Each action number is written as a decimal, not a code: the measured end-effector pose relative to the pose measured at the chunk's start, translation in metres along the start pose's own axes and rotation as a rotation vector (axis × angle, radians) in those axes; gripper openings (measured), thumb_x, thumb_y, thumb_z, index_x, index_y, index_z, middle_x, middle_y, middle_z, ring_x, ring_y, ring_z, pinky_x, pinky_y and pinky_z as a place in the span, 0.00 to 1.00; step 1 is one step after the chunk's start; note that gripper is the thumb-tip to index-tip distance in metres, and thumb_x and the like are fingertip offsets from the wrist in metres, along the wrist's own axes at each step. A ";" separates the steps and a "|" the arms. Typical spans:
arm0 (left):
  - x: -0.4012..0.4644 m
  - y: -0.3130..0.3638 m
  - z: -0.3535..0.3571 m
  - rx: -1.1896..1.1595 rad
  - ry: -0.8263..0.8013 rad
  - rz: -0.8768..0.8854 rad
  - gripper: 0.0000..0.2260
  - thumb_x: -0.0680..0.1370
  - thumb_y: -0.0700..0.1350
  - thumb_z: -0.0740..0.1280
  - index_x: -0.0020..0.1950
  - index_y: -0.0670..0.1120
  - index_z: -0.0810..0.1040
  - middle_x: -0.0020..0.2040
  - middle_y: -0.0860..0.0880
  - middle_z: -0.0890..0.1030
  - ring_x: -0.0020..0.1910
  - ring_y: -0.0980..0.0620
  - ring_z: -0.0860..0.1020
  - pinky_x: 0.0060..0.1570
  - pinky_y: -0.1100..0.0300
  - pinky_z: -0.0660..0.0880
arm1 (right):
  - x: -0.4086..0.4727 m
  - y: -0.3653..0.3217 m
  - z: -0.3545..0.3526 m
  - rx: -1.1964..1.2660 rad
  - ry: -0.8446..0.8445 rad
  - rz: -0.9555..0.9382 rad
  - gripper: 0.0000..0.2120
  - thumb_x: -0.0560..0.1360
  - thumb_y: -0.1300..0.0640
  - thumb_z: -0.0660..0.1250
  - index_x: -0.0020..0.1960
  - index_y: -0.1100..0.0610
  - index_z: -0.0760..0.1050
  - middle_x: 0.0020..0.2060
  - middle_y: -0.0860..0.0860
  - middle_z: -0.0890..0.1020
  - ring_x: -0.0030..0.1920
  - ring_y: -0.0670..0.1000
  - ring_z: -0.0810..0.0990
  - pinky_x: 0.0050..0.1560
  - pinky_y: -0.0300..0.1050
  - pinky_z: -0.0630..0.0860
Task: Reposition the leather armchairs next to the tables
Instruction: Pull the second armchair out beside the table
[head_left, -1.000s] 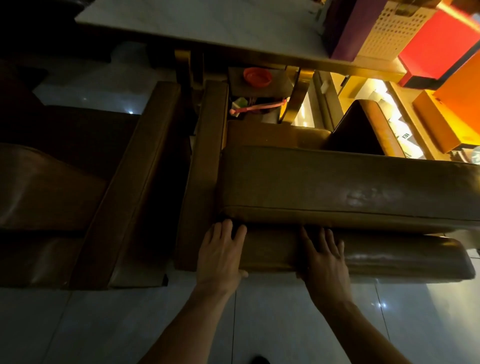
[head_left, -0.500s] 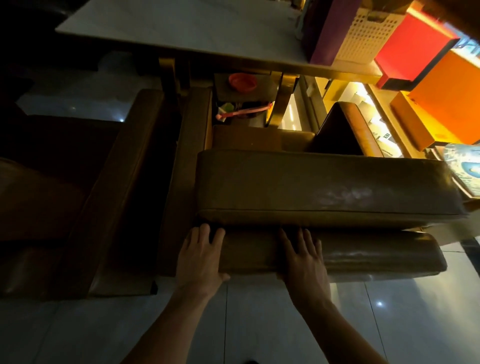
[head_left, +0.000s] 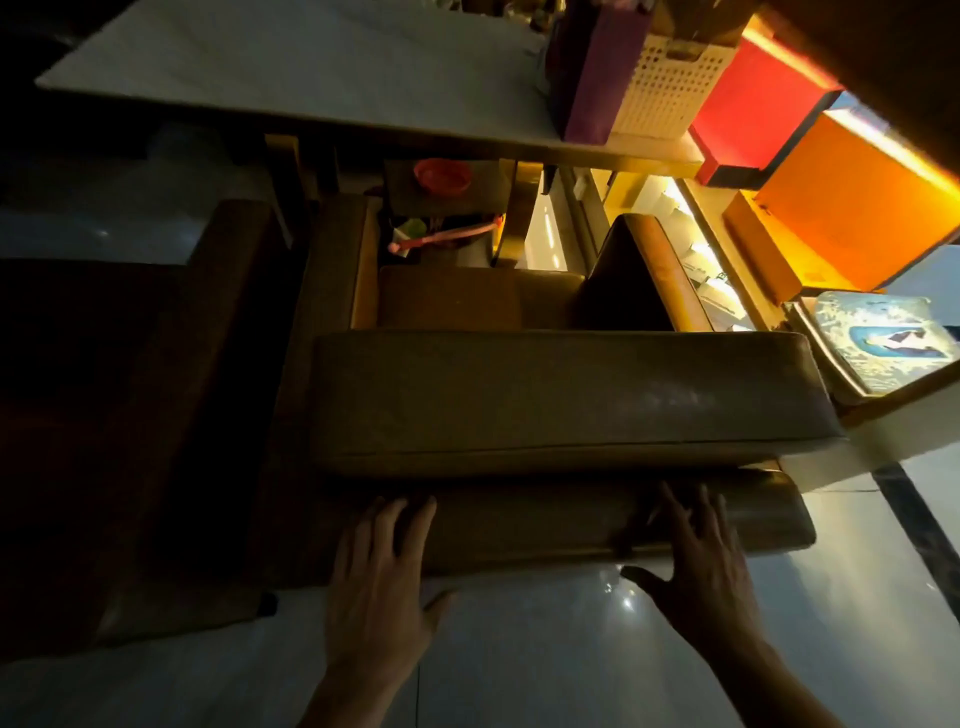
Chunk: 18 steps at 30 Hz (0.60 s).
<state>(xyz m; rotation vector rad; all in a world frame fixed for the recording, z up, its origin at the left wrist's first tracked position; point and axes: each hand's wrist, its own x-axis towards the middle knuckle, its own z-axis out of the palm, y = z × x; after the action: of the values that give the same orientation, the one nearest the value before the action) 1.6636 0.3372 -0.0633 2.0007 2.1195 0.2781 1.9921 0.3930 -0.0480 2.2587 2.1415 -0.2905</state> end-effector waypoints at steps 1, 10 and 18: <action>0.002 0.011 0.002 0.006 -0.010 0.015 0.49 0.61 0.68 0.75 0.77 0.54 0.62 0.71 0.46 0.67 0.70 0.41 0.66 0.69 0.42 0.65 | 0.005 0.007 -0.001 0.005 -0.004 -0.005 0.57 0.61 0.36 0.77 0.78 0.45 0.45 0.77 0.59 0.52 0.76 0.64 0.48 0.69 0.67 0.61; 0.022 0.031 0.021 0.058 -0.010 0.029 0.44 0.60 0.64 0.78 0.74 0.54 0.70 0.68 0.46 0.74 0.67 0.39 0.69 0.62 0.34 0.70 | 0.023 0.021 0.008 0.038 -0.092 -0.057 0.52 0.69 0.32 0.67 0.74 0.39 0.31 0.76 0.55 0.34 0.73 0.62 0.32 0.74 0.66 0.52; 0.023 0.032 0.027 0.084 -0.012 0.028 0.43 0.62 0.63 0.77 0.75 0.54 0.68 0.69 0.47 0.73 0.69 0.39 0.67 0.69 0.34 0.62 | 0.022 0.024 0.016 0.065 -0.027 -0.086 0.50 0.68 0.37 0.71 0.78 0.44 0.42 0.77 0.60 0.44 0.75 0.66 0.39 0.71 0.69 0.52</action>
<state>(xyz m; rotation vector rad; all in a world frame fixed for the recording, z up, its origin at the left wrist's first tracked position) 1.7007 0.3615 -0.0805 2.0739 2.1306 0.1843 2.0145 0.4114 -0.0700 2.1855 2.2508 -0.3953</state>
